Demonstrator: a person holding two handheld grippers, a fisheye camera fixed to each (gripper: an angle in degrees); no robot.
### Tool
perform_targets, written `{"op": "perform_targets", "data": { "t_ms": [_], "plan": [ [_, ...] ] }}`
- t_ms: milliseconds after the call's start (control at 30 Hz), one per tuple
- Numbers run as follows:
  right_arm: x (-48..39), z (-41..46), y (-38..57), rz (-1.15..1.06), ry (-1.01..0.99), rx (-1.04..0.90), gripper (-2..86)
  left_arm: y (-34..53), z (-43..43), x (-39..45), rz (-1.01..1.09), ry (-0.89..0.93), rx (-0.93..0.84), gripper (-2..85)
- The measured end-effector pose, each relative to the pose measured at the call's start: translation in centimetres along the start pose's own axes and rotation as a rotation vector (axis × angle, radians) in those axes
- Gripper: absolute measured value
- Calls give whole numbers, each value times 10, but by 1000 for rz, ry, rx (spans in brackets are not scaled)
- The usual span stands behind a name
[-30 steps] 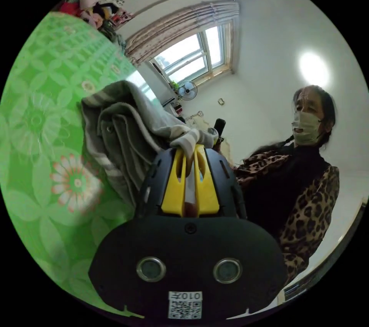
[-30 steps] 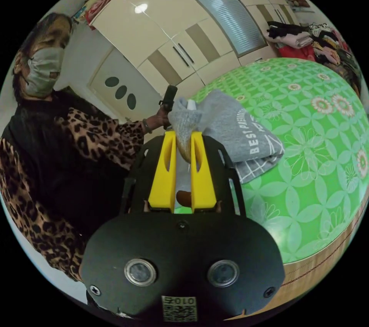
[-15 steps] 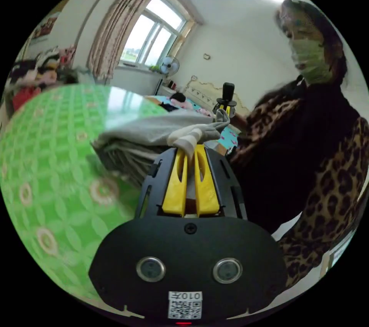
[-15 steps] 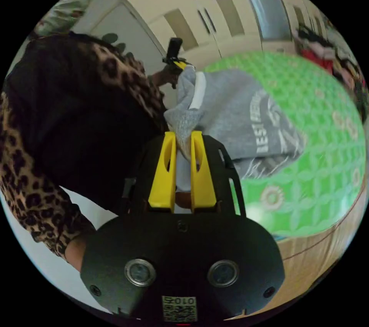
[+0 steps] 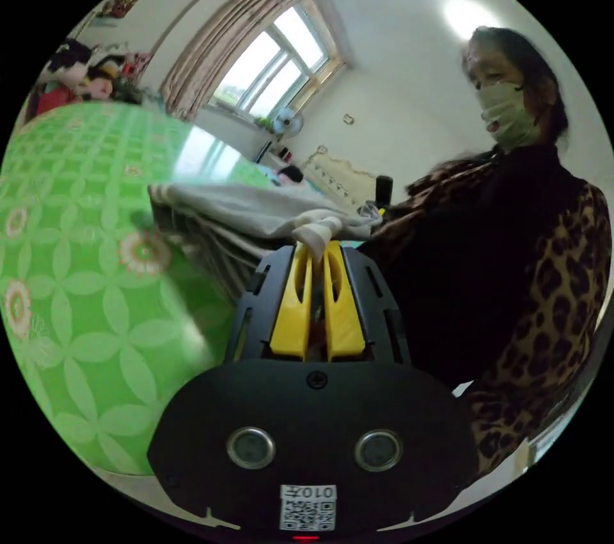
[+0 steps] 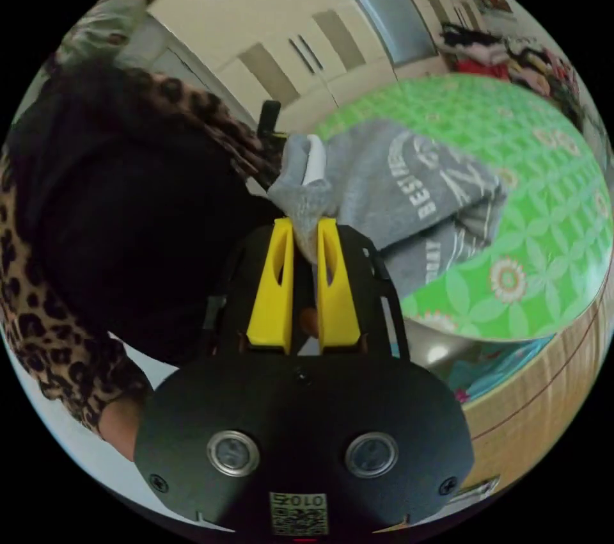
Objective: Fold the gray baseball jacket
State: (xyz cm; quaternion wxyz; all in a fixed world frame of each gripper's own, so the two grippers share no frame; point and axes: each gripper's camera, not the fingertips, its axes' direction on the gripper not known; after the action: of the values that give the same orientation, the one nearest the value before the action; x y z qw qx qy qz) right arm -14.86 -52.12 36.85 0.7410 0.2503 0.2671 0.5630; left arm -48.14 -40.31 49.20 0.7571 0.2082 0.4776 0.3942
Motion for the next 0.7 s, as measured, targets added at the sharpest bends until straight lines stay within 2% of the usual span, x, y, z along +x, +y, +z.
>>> {"op": "perform_targets", "data": {
  "t_ms": [67, 100, 200, 333, 400, 500, 600, 700],
  "plan": [
    [30, 40, 18, 141, -71, -117, 80, 18, 27, -37, -142, 62, -114, 14],
    [33, 38, 23, 152, -103, -82, 81, 25, 22, -47, -167, 164, -41, 12],
    [41, 12, 43, 159, -234, 88, 84, 22, -3, -36, -113, 119, 24, 9],
    [53, 1, 58, 184, -202, 73, 85, 28, -17, -49, -118, 216, 2, 6],
    [54, 0, 57, 153, -200, 53, 86, 39, -31, -70, -163, 312, 82, 3],
    [47, -16, 54, 82, -195, 44, 97, 44, -55, -74, -145, 354, 243, 0],
    [46, -53, 62, 62, -255, 117, 106, 30, -80, -46, 4, 333, 391, -1],
    [37, -108, 84, 7, -226, 365, 65, -8, -73, -29, 24, 254, 346, -1]
  ]
}}
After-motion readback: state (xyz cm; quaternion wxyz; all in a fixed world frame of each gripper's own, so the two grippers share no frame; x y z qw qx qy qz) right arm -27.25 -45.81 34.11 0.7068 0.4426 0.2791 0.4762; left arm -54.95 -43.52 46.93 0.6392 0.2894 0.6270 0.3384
